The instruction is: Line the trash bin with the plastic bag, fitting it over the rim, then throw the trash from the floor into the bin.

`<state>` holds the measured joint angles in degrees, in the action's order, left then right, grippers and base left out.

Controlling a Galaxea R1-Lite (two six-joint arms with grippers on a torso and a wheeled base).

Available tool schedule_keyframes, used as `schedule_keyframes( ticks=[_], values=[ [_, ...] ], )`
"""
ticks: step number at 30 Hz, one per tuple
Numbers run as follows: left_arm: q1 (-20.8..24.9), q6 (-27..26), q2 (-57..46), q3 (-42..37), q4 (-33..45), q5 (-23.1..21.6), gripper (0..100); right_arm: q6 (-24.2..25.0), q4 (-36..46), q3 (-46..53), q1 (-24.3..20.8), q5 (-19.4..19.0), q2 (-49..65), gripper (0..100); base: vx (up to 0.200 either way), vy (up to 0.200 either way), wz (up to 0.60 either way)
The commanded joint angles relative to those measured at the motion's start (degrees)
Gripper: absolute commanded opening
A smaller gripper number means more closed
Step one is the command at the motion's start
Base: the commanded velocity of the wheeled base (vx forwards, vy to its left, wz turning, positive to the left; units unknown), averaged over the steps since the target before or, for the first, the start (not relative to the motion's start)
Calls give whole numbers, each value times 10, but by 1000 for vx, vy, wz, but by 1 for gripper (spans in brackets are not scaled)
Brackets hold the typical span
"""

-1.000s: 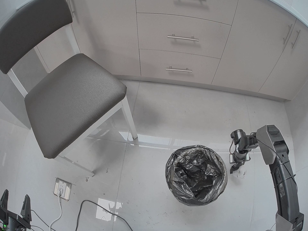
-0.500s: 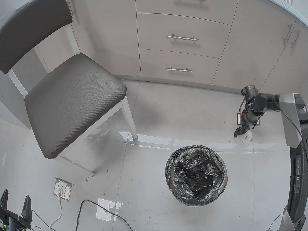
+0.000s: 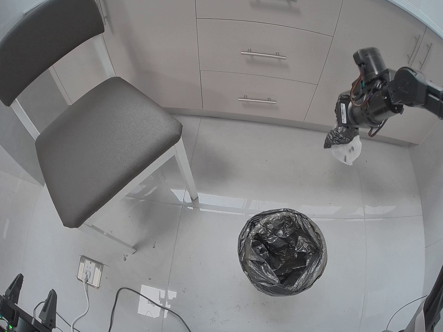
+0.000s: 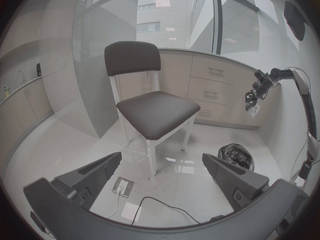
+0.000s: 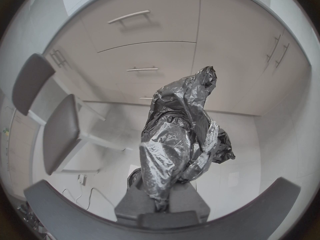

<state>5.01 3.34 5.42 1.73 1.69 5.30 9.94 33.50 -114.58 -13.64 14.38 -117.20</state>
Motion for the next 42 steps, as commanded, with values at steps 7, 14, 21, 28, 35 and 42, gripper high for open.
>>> schedule_keyframes(
  ticks=[7,14,21,28,35,42],
  values=[
    [-1,11,2,-1,1,-11,100,30,79,0,-97,-29,142,0,0,0,0],
    [-1,11,2,-1,1,-11,100,63,113,0,-120,-72,138,0,0,0,0],
    [-1,7,2,-1,1,-12,100,71,108,19,-160,-76,85,0,0,0,0],
    [-1,7,1,-1,0,-12,100,102,88,32,-202,-74,9,0,0,0,0],
    [-1,7,2,-1,1,-12,100,113,-2,119,-229,-71,-32,0,0,0,0],
    [-1,7,2,-1,0,-12,100,113,-68,187,-220,-68,-54,0,0,0,0]
  ],
)
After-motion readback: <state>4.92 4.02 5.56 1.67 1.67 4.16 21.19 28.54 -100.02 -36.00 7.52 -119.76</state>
